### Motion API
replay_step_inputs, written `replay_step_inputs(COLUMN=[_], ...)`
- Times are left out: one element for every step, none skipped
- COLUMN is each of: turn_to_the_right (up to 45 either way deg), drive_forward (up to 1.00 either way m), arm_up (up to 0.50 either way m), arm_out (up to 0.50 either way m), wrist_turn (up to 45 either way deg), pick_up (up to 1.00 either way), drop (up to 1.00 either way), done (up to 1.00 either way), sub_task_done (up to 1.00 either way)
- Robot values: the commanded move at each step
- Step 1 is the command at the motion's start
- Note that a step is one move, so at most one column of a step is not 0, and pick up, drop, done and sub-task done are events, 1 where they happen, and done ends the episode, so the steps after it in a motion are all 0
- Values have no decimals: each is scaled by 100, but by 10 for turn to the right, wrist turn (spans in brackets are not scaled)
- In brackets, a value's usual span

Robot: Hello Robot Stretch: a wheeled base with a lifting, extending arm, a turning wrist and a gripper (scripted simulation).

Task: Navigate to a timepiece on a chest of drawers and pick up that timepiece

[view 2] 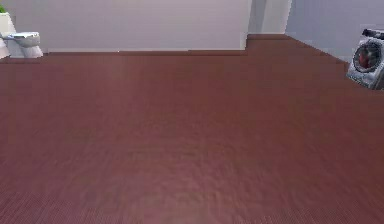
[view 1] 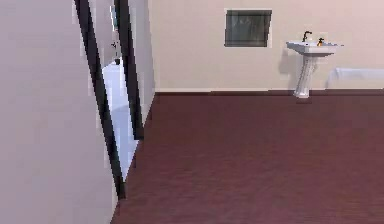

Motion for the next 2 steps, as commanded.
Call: replay_step_inputs(turn_to_the_right=[0, -30], drive_forward=[100, 0], arm_up=[0, 0], arm_out=[0, 0], wrist_turn=[0, 0], pick_up=[0, 0], drop=[0, 0], done=[0, 0], sub_task_done=[0, 0])
